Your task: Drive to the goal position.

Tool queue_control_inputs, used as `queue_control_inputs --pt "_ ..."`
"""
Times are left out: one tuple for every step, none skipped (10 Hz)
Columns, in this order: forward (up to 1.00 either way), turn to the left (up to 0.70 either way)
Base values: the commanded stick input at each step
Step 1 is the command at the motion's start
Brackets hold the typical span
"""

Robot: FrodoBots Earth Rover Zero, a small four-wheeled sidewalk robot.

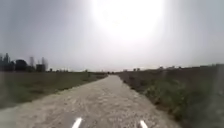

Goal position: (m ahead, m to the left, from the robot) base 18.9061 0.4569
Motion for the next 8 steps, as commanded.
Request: queue_control_inputs --pt "0.70 0.00" --pt "0.70 -0.06" --pt "0.70 -0.15" --pt "0.70 -0.23" --pt "0.70 -0.30" --pt "0.70 -0.19" --pt "0.70 0.00" --pt "0.70 0.00"
